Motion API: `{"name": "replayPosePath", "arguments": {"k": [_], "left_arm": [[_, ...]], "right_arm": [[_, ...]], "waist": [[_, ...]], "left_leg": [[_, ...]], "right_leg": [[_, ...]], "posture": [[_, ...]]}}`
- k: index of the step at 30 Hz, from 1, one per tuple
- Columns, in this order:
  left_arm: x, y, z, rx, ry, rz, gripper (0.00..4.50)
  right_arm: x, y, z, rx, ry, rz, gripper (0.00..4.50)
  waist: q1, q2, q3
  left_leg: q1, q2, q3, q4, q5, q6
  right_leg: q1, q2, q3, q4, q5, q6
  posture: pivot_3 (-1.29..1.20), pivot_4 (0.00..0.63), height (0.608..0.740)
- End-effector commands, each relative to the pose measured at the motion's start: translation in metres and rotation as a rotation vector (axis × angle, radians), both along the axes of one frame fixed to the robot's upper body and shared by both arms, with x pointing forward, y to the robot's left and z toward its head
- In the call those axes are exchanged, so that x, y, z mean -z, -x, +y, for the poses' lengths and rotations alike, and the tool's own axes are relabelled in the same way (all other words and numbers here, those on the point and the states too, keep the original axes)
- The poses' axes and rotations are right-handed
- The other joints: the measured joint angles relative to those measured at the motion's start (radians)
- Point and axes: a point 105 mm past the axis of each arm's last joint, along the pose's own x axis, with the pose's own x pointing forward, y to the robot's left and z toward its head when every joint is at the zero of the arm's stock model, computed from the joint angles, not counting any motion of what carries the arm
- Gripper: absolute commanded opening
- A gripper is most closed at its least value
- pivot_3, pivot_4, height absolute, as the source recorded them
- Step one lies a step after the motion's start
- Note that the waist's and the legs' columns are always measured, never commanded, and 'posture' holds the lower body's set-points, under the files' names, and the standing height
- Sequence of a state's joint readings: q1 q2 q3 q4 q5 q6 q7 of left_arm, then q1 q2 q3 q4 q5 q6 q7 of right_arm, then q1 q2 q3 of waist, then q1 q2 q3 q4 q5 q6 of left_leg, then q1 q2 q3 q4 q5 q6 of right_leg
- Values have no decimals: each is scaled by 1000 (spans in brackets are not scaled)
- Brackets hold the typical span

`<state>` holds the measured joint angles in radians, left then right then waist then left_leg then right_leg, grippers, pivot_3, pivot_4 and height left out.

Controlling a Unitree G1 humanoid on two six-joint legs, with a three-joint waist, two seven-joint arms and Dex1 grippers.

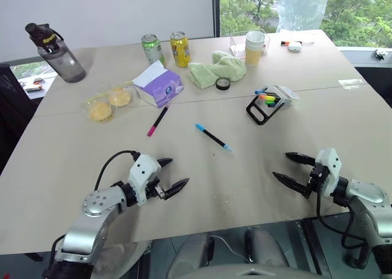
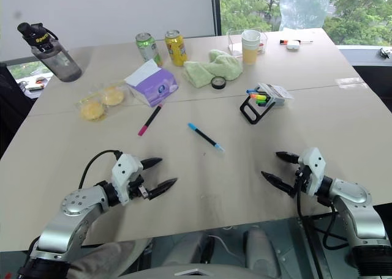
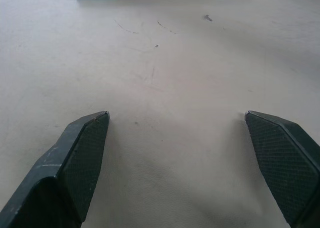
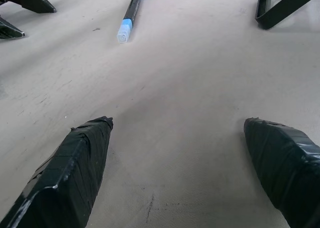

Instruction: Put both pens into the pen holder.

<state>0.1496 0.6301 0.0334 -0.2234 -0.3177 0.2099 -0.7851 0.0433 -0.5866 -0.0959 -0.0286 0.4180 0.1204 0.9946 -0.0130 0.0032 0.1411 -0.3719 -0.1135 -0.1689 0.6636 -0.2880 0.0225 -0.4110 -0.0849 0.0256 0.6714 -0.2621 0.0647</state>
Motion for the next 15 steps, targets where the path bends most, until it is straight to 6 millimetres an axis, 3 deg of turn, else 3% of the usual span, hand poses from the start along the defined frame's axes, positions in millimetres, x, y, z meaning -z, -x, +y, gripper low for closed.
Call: {"name": "replayPosePath", "arguments": {"k": [1, 15], "left_arm": [[4, 0, 13, -60, -6, 22, 4479], [2, -1, 14, -89, 14, 27, 4479]], "right_arm": [[-9, 1, -7, 5, 14, -35, 4500], [-9, 2, -5, -5, 18, -35, 4500]], "waist": [[0, 0, 0], [1, 0, 0]], "left_leg": [[0, 0, 0, 0, 0, 0], [0, 0, 0, 0, 0, 0]], "right_leg": [[0, 0, 0, 0, 0, 0], [0, 0, 0, 0, 0, 0]], "posture": [[0, 150, 740], [0, 150, 740]]}}
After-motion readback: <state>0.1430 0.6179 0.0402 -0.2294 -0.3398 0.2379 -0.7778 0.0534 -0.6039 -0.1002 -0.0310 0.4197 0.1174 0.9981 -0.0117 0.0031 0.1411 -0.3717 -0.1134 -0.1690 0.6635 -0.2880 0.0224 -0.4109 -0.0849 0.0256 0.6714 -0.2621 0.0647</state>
